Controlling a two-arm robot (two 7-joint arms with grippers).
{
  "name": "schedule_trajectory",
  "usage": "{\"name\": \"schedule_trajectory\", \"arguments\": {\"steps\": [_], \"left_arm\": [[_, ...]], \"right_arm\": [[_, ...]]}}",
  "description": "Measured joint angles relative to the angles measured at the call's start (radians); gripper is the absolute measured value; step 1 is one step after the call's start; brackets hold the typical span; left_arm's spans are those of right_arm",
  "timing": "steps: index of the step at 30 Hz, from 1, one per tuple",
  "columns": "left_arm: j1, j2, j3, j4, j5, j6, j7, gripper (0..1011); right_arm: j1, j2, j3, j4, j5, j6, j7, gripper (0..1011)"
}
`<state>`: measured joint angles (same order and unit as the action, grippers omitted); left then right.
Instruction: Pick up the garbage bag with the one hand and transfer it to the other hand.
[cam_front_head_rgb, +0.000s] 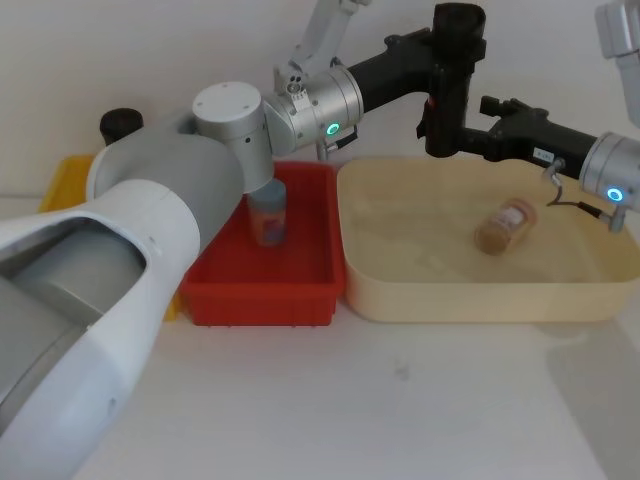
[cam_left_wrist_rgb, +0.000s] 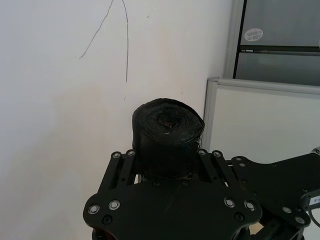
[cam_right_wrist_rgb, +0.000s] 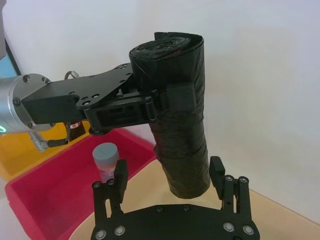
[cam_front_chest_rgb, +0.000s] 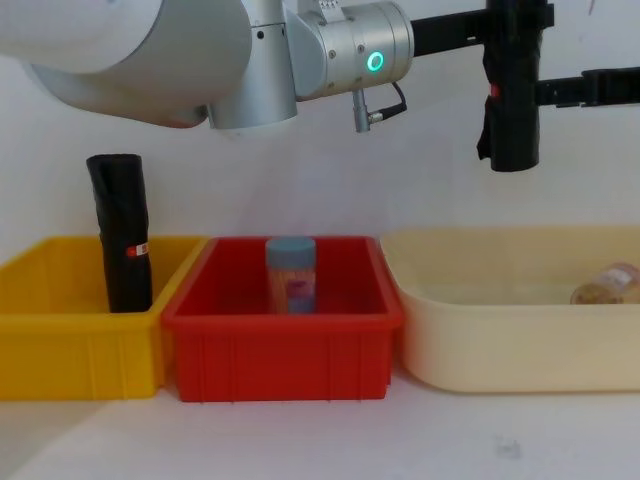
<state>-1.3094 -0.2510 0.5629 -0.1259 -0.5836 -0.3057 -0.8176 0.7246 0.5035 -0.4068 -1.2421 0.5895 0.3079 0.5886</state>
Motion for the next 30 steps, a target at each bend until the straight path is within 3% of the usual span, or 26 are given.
{"name": "schedule_trajectory", "arguments": {"steps": [16,30], "left_arm": [[0.0,0.0,0.0,0.0,0.0,0.0,0.001,475],[0.0,0.0,0.0,0.0,0.0,0.0,0.001,475]], "right_arm": [[0.045,-0.035,-0.012,0.063,-0.013,-0.01,-0.058,1000],[0.079,-0.063,-0.031,0.104,-0.026,-0.019,-0.062,1000]]}}
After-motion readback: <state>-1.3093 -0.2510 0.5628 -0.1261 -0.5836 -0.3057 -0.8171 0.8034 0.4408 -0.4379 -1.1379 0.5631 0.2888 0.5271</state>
